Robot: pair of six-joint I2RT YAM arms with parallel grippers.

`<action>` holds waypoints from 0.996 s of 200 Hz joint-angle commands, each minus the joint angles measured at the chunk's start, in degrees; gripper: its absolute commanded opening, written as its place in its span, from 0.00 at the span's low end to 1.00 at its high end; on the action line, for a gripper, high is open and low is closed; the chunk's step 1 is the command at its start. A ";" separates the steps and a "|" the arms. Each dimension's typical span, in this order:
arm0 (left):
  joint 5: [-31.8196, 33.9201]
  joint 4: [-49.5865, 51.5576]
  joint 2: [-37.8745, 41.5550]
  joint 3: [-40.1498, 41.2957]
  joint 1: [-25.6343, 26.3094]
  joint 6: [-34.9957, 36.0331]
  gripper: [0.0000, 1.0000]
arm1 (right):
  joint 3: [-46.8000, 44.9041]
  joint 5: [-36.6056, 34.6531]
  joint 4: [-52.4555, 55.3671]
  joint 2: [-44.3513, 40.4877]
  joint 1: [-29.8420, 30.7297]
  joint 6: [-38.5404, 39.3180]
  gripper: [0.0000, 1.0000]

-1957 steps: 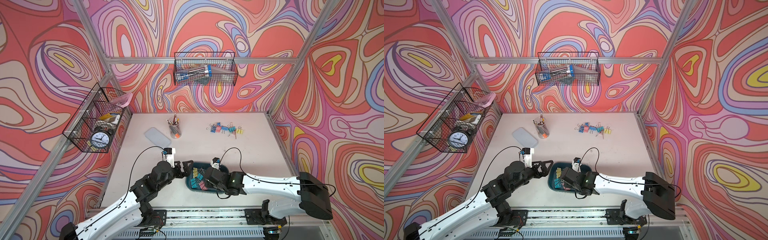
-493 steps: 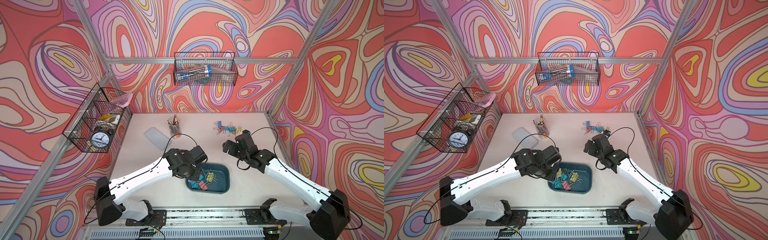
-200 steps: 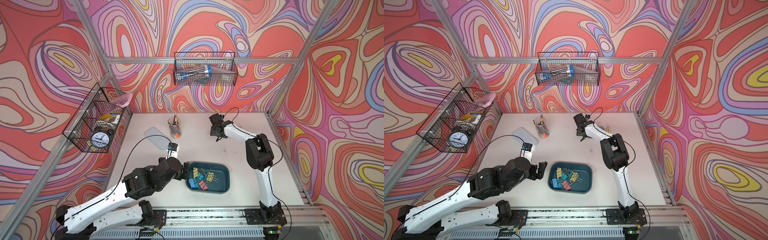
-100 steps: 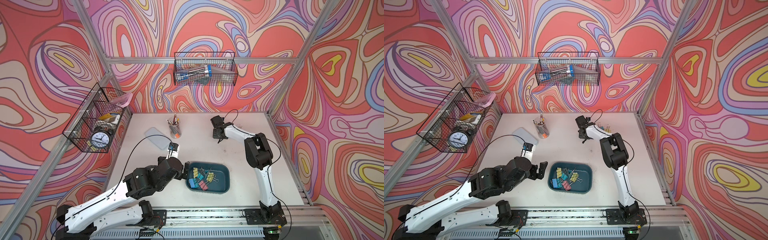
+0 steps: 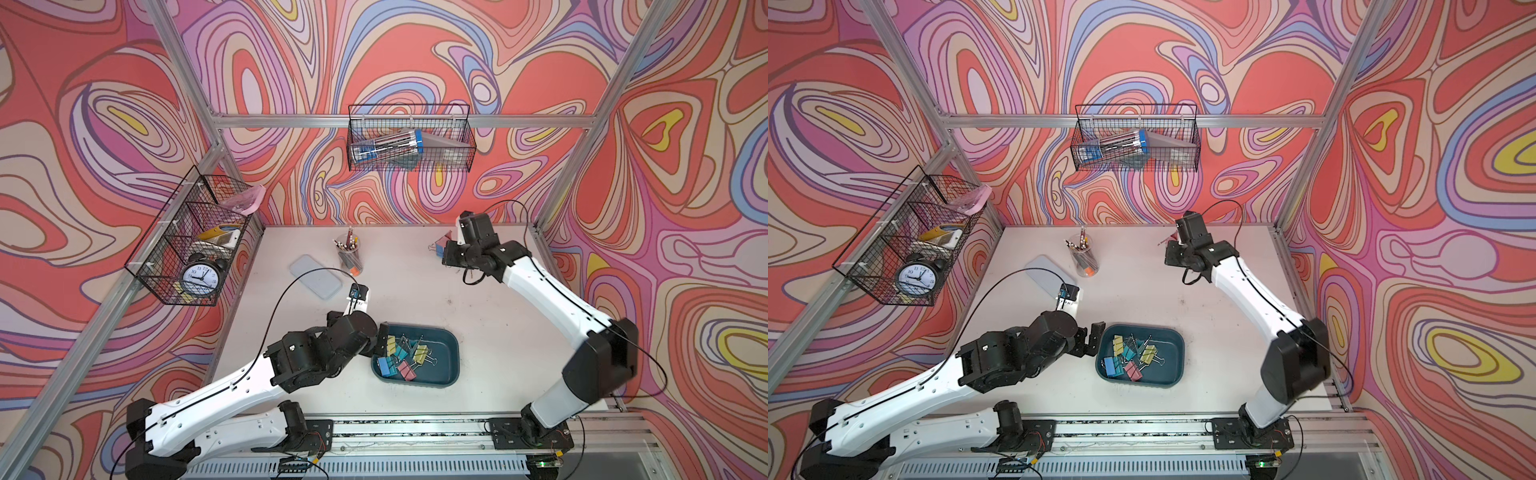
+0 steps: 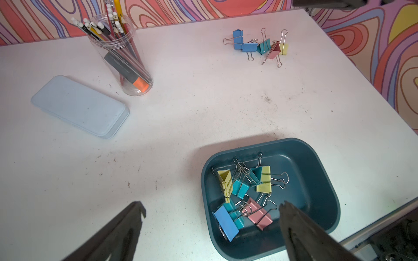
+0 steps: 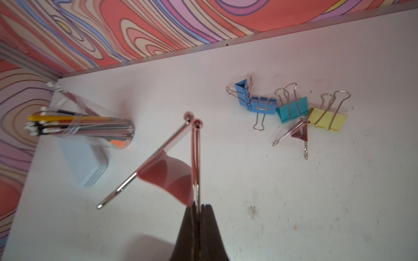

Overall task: Put the binder clips in the storage box
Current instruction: Pick up the binder clip at the center of the board, then place the binder clip in the storage box.

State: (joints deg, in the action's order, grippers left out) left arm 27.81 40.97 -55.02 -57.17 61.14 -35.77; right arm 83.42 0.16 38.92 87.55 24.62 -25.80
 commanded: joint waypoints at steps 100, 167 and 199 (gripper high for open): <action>-14.87 -15.22 2.30 12.58 -11.89 -6.10 0.99 | -21.39 19.27 23.43 -15.50 11.00 -10.70 0.00; -12.21 -11.62 5.63 12.79 -11.85 -4.38 0.99 | -26.62 16.80 14.15 -8.01 12.39 -12.00 0.00; -12.26 -11.20 5.37 12.25 -11.89 -3.58 0.99 | -28.90 15.23 12.00 -5.37 12.38 -12.39 0.00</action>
State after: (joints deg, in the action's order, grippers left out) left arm 15.14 29.02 -49.89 -44.49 49.52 -40.51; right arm 56.51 17.21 54.89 80.97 36.80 -37.15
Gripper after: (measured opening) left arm 0.990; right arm 0.042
